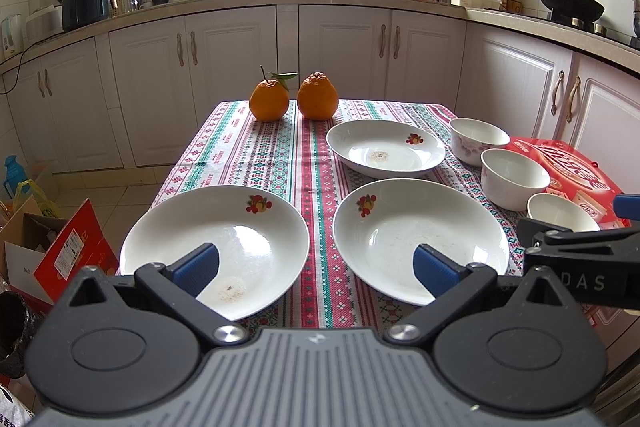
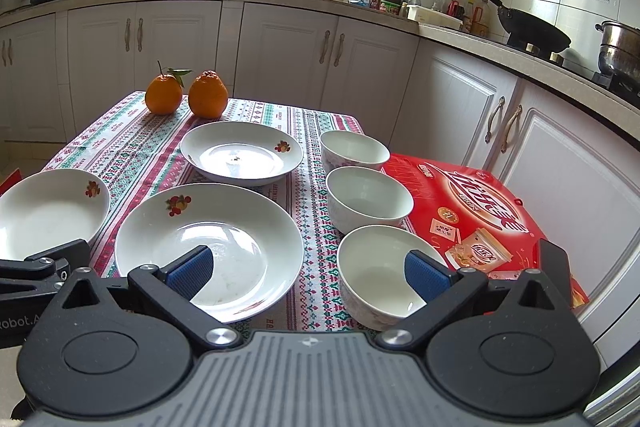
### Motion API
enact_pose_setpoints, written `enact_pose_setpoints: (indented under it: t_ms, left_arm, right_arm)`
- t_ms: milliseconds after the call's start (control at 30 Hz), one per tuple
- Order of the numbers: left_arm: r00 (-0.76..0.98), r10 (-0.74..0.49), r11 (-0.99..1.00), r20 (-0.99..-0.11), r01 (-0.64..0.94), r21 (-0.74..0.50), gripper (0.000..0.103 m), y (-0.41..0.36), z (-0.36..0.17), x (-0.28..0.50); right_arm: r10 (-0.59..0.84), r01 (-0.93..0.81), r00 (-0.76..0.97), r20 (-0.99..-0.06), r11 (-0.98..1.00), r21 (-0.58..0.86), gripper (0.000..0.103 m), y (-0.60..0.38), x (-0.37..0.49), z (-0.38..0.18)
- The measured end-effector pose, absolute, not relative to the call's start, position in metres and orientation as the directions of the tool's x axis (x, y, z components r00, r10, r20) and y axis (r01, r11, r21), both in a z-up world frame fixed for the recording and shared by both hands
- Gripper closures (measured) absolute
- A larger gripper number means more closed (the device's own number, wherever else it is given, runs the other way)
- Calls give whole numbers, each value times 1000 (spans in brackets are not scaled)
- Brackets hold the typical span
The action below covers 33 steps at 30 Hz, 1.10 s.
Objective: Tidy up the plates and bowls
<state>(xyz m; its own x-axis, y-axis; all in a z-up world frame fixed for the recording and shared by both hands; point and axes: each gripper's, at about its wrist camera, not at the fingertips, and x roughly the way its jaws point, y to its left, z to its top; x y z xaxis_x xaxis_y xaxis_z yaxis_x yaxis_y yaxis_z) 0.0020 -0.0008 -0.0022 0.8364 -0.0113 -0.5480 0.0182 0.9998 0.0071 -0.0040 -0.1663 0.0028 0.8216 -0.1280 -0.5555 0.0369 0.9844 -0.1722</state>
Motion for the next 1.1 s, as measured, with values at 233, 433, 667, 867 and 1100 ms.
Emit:
enact_pose_setpoints:
  t_ms: [233, 433, 667, 867, 1100]
  left_arm:
    - [836, -12, 1000, -548, 18, 7, 1, -1, -3, 2]
    - [836, -11, 1000, -548, 18, 7, 1, -1, -3, 2]
    - [836, -11, 1000, -549, 18, 7, 1, -1, -3, 2]
    - [837, -11, 1000, -548, 19, 9, 1, -1, -4, 2]
    - [838, -19, 999, -545, 30, 12, 1, 3, -4, 5]
  right_arm:
    - [-128, 37, 822, -555, 984, -173, 0, -166, -4, 3]
    - [-129, 37, 822, -555, 984, -173, 0, -166, -4, 3]
    - [-128, 37, 821, -556, 984, -173, 0, -168, -4, 3]
    - [-128, 36, 821, -556, 984, -174, 0, -169, -4, 4]
    - [-108, 8, 819, -563, 984, -178, 0, -166, 3, 4]
